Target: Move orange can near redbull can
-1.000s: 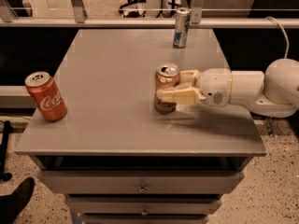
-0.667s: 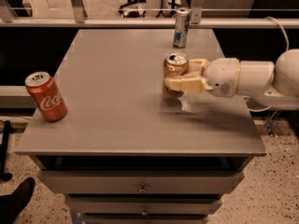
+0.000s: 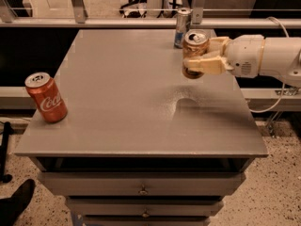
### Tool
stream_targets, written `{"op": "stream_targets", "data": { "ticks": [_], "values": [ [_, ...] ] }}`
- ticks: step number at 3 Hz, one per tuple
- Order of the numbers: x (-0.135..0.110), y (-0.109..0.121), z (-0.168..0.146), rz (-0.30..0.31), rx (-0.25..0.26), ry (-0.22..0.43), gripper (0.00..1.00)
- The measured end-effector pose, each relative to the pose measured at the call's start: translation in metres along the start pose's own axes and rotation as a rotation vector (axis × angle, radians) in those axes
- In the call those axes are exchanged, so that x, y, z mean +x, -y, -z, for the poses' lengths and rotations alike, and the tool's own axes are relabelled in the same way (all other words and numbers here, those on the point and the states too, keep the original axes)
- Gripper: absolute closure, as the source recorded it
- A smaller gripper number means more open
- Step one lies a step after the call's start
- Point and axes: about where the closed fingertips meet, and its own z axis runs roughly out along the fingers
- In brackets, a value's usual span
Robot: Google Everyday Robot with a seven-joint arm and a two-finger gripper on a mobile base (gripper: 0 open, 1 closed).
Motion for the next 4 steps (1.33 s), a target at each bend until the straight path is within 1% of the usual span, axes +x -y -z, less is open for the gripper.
{"op": "stream_targets", "data": {
  "ticks": [1,2,3,4],
  "values": [
    [0.002,0.009,-0.001,0.022,0.016,0.0,1.0],
    [0.006,0.051,0.002,0.078,0.072,0.006,1.0],
    [0.009,0.105,0.007,0.113,0.136,0.022,1.0],
    [0.012,0.158,0.007,0.122,0.189,0.041,1.0]
  ]
}}
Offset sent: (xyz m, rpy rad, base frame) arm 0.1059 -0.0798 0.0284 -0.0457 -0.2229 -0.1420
